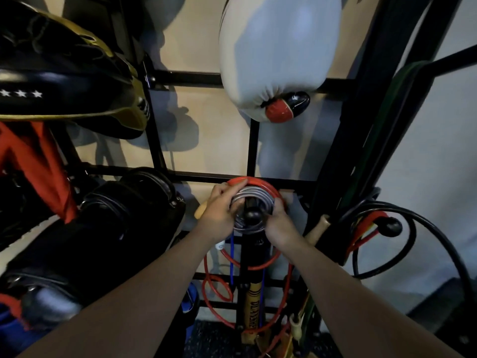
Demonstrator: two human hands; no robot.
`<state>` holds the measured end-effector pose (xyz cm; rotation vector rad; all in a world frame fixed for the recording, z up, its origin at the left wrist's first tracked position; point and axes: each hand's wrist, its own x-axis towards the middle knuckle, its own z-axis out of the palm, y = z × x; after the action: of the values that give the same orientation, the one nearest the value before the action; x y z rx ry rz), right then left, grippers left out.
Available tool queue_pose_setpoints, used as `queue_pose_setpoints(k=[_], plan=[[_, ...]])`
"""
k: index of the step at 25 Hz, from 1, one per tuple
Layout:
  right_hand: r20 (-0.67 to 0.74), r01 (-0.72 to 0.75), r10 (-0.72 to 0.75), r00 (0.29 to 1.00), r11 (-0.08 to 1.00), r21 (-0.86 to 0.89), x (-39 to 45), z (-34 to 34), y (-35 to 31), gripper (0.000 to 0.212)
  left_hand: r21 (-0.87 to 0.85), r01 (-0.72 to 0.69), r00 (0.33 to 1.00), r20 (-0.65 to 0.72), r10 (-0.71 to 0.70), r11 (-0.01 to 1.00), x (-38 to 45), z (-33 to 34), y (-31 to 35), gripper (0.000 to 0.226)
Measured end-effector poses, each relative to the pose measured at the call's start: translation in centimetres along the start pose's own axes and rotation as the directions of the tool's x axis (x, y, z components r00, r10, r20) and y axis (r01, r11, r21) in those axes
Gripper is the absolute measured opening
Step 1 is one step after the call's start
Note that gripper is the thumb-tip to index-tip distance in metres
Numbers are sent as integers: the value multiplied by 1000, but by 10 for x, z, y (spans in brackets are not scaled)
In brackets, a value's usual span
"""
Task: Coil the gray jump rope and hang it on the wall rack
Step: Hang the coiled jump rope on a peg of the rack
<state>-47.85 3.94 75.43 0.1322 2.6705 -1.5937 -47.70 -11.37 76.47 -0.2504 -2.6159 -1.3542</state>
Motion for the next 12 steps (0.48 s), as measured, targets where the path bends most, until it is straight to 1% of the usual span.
queue_pose_setpoints(k=[1,3,5,6,9,12], plan=[[15,0,1,1000,998,-62,4,3,4,41,45,0,999,35,-2,999,2,0,1,48],[17,-4,6,1000,994,-106,7,3,4,52,111,12,992,123,-25,994,8,-2,3,59],[14,-10,11,1000,997,-72,4,-2,-3,56,143,18,980,194,-45,990,12,-6,2,74],[-1,-19,19,1000,999,-33,1,-4,-6,57,136,15,978,206,-43,991,13,-9,2,79],[-59,-12,14,998,999,45,-5,-11,-11,59,109,-27,977,213,3,994,13,-14,9,80],[-159,30,-27,987,999,17,-14,-17,-18,49,149,-108,971,226,72,983,14,-13,15,78]])
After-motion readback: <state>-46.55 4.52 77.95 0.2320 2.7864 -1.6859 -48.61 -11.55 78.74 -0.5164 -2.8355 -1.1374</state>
